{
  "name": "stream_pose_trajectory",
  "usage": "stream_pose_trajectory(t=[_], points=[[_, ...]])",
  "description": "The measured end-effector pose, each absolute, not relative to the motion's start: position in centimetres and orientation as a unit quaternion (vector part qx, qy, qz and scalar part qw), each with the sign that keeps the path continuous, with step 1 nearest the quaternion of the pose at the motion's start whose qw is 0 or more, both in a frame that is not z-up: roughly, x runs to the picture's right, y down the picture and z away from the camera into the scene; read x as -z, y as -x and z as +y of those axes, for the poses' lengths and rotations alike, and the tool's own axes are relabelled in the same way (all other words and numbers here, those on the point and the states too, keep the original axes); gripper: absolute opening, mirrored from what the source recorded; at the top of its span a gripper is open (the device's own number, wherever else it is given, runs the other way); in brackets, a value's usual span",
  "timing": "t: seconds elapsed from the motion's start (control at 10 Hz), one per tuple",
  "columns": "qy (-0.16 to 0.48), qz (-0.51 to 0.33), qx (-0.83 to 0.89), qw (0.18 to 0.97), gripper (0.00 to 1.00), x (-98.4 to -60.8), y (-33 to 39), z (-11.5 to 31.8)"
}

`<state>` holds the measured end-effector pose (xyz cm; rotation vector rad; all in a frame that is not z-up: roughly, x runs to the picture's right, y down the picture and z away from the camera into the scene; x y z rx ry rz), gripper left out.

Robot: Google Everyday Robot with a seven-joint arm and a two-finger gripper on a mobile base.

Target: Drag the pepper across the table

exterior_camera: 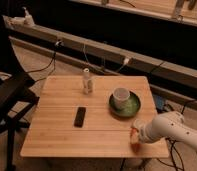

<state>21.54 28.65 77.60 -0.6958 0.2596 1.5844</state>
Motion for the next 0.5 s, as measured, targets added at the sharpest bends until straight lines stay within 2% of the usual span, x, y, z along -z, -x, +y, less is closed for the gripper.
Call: stream_pose_trajectory(t=[0.5], points=[[0.302, 0.115, -0.692, 0.646, 0.45, -77.9, -24.4, 28.8]])
